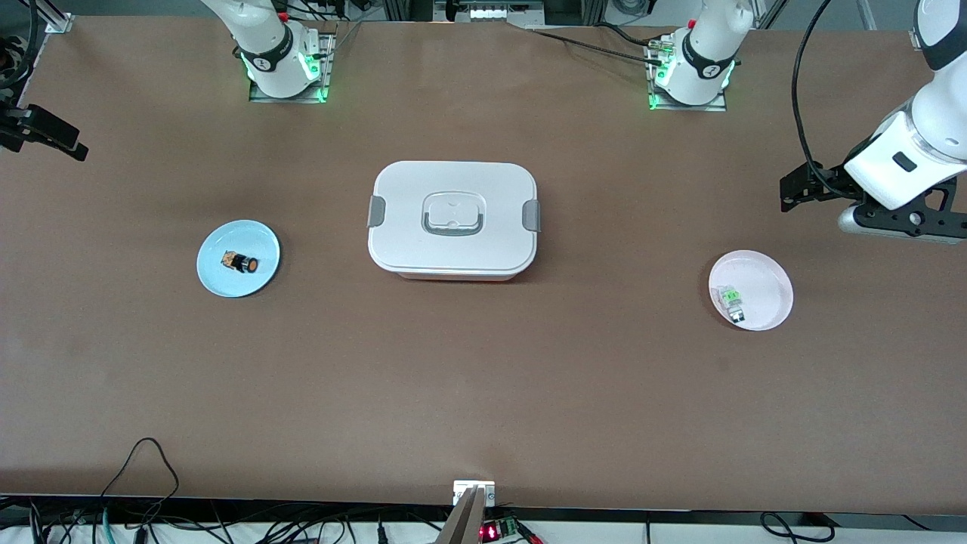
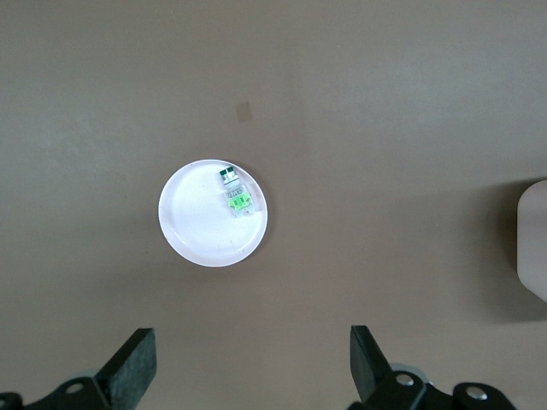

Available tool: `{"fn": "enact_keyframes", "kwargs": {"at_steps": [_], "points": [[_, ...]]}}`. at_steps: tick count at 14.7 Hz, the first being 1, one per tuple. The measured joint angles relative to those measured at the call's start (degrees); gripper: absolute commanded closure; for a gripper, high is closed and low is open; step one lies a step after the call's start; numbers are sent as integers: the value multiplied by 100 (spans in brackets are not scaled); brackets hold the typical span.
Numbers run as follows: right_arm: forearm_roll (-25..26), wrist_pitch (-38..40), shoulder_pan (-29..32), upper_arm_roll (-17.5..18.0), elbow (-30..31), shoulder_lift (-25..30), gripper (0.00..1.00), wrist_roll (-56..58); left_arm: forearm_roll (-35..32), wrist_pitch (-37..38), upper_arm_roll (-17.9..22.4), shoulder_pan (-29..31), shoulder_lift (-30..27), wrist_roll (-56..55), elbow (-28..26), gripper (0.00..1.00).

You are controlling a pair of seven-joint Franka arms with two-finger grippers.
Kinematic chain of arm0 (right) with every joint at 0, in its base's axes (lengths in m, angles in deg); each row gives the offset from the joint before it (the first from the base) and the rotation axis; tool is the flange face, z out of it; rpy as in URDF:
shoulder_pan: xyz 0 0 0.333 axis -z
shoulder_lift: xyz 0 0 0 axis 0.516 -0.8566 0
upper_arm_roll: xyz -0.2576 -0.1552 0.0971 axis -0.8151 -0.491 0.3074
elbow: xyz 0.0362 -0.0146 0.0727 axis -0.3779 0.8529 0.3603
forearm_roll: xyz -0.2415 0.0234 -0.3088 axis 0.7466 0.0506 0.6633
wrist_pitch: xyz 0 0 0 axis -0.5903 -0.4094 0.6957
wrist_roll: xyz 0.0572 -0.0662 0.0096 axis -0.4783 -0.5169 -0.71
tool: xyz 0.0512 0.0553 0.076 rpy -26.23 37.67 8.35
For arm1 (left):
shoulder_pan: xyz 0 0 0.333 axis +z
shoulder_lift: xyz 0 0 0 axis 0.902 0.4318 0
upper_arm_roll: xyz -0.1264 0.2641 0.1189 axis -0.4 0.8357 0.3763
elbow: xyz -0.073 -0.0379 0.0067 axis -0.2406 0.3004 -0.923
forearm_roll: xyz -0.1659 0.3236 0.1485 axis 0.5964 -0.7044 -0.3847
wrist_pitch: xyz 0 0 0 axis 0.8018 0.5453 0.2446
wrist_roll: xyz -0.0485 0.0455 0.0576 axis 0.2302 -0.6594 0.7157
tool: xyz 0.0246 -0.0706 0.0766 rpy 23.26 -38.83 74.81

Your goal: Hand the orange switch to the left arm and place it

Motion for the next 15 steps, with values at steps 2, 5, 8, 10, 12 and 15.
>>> {"fn": "enact_keyframes", "kwargs": {"at_steps": [2,5,8,10,12,15], "points": [[0,56,0,0,-1,0,0,0,0,2,0,0,0,0,2,0],[0,82,0,0,-49,0,0,0,0,5,0,0,0,0,2,0],[0,97,0,0,-86,0,0,0,0,7,0,0,0,0,2,0],[0,112,0,0,-86,-12,0,0,0,7,0,0,0,0,3,0],[0,122,0,0,-85,-83,0,0,0,8,0,0,0,0,3,0],[0,109,0,0,-87,-403,0,0,0,9,0,0,0,0,4,0]]}}
